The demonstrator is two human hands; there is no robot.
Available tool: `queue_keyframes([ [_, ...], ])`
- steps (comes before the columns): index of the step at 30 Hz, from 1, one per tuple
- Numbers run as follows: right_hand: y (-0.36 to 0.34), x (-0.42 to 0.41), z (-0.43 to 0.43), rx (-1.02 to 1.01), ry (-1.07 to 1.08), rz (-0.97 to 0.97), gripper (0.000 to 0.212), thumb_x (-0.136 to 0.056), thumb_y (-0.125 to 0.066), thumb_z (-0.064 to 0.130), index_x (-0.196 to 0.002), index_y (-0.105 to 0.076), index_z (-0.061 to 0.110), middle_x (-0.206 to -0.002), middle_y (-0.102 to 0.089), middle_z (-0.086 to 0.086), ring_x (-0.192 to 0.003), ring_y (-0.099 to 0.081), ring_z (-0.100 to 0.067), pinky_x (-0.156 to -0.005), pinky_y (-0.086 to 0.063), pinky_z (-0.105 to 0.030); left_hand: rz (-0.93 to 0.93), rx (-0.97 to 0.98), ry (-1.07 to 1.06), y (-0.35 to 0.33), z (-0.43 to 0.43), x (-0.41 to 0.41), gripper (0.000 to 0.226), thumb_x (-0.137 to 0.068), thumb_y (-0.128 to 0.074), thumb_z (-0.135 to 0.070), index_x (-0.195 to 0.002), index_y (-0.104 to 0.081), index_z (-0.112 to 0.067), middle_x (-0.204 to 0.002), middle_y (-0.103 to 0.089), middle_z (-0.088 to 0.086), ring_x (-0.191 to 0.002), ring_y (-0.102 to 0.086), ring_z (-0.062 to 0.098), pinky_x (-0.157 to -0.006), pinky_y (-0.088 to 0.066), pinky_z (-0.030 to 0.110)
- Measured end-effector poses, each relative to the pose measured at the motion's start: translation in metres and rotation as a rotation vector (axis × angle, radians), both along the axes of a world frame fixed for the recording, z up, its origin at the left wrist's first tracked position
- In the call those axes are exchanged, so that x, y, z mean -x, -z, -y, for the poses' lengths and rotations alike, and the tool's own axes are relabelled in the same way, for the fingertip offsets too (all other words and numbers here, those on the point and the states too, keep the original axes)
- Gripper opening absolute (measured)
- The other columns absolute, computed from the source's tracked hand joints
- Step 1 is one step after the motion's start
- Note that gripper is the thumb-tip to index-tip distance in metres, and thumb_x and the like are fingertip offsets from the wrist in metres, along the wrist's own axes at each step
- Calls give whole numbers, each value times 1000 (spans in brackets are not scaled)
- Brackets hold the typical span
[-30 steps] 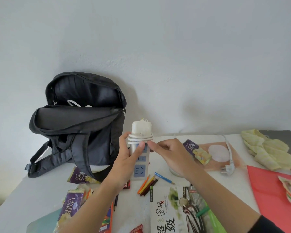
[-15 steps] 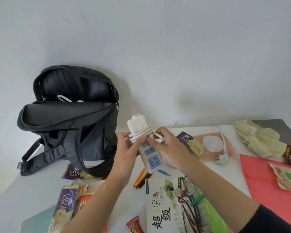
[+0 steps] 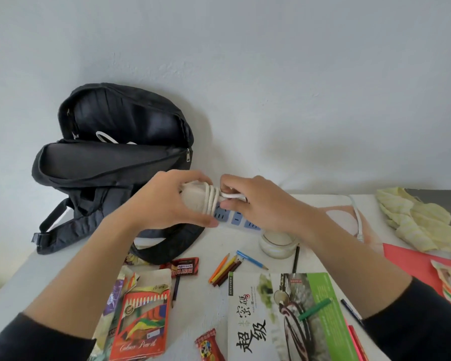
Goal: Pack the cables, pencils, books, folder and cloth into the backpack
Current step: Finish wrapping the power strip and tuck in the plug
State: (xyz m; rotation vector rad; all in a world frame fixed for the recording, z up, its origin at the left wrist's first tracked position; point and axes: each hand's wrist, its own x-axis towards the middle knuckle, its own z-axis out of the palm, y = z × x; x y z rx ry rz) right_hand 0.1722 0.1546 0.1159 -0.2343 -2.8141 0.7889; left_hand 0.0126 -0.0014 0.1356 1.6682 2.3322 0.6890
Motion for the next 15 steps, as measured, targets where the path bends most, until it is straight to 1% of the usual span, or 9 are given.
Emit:
queue_keyframes([
  [1,-4,4,0,-36,-18,22,15,-103,-60,27,-96,-49,21,-67,-50,8,-54,-43,-11,-56,-36,-30,-61,49,-6,-1,-3,0,62,-56,-90,-64,-107,-61,-43,-96,-68,-17,-87,-63,5,-78,-55,35],
  [3,-8,8,1,-90,-48,39,22,-102,-61,27,-89,-45,32,-68,-49,14,-56,-44,-6,-58,-34,-27,-86,115,10,0,-9,0,60,-60,-90,-61,-105,-55,-42,-95,-67,-17,-83,-63,5,-75,-55,34],
  [5,-11,11,1,-159,-44,34,29,-101,-63,27,-84,-42,38,-67,-46,19,-57,-44,-2,-56,-29,-20,-13,153,78,5,-13,-1,55,-70,-87,-55,-113,-54,-43,-97,-69,-16,-83,-66,5,-78,-57,34],
  [6,-11,12,0,-176,-31,21,26,-100,-64,27,-85,-45,36,-68,-47,18,-58,-44,-2,-56,-29,-20,46,147,104,9,-14,-2,51,-75,-85,-53,-115,-56,-45,-98,-70,-16,-84,-67,5,-80,-58,34],
  [9,-2,14,-5,-191,48,-127,9,-95,-69,26,-94,-62,21,-83,-58,9,-64,-50,-10,-60,-35,-26,183,-2,78,21,-16,-4,36,-81,-81,-48,-112,-65,-41,-92,-72,-11,-79,-67,11,-76,-57,39],
  [11,6,16,-8,-203,117,-287,10,-94,-71,25,-96,-67,16,-102,-56,5,-64,-49,-8,-61,-37,-23,197,-154,-23,28,-18,-3,30,-83,-80,-49,-106,-68,-33,-86,-72,-5,-71,-67,13,-67,-58,38],
  [12,9,17,-8,-185,141,-365,12,-94,-72,24,-96,-68,13,-105,-55,4,-63,-49,-7,-60,-37,-19,207,-232,-87,30,-19,-3,31,-84,-80,-48,-105,-68,-29,-84,-72,-4,-68,-67,12,-63,-57,34],
  [13,11,17,-8,-161,154,-422,15,-95,-71,26,-95,-68,11,-101,-56,2,-62,-49,-8,-59,-38,-19,245,-304,-141,31,-21,-3,32,-85,-80,-45,-105,-68,-25,-84,-73,-3,-67,-68,11,-61,-56,30],
  [15,15,16,-8,-108,160,-466,25,-99,-64,32,-87,-63,10,-78,-57,1,-56,-49,-13,-53,-41,-28,444,-436,-200,28,-22,-4,34,-86,-80,-38,-110,-67,-17,-90,-75,3,-70,-71,19,-62,-58,32],
])
